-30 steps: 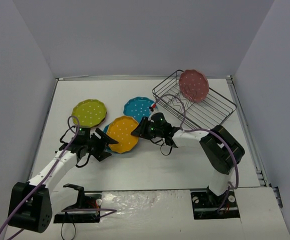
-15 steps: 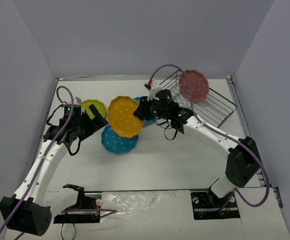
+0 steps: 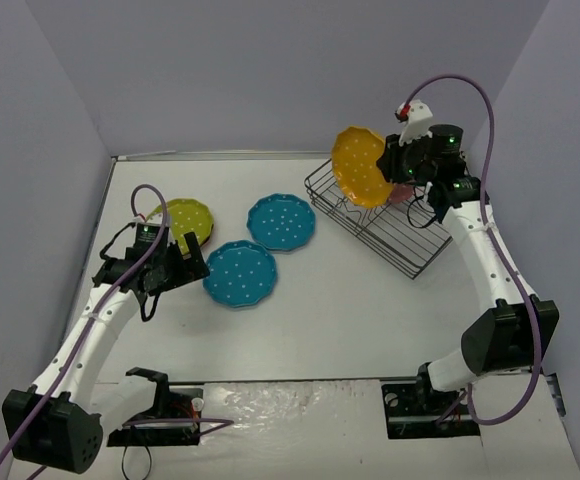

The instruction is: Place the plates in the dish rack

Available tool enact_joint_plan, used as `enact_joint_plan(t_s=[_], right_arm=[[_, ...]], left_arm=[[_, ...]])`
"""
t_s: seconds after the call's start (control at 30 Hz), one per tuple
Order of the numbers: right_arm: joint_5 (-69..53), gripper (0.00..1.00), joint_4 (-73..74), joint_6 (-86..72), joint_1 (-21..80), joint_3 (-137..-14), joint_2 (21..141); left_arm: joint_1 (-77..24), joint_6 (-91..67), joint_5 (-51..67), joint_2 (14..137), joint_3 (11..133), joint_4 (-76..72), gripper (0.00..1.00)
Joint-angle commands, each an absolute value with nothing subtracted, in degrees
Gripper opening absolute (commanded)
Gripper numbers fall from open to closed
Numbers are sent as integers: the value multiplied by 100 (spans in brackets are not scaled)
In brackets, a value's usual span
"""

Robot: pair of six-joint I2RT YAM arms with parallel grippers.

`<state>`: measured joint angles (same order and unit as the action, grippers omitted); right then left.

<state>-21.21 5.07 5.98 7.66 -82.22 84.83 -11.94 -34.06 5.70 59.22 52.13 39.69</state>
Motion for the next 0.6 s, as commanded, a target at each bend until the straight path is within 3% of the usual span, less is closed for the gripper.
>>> enact_joint_plan(t_s=[0.0, 0.57], right_arm=[[-2409, 0, -308, 1788, 469, -8958, 8533], [-1958, 0, -319, 3080, 152, -10015, 9811]], left_arm=[[-1178, -2939, 378, 5649, 5163, 3703, 93], [-1172, -2666, -151, 5440, 4752, 3430, 94]])
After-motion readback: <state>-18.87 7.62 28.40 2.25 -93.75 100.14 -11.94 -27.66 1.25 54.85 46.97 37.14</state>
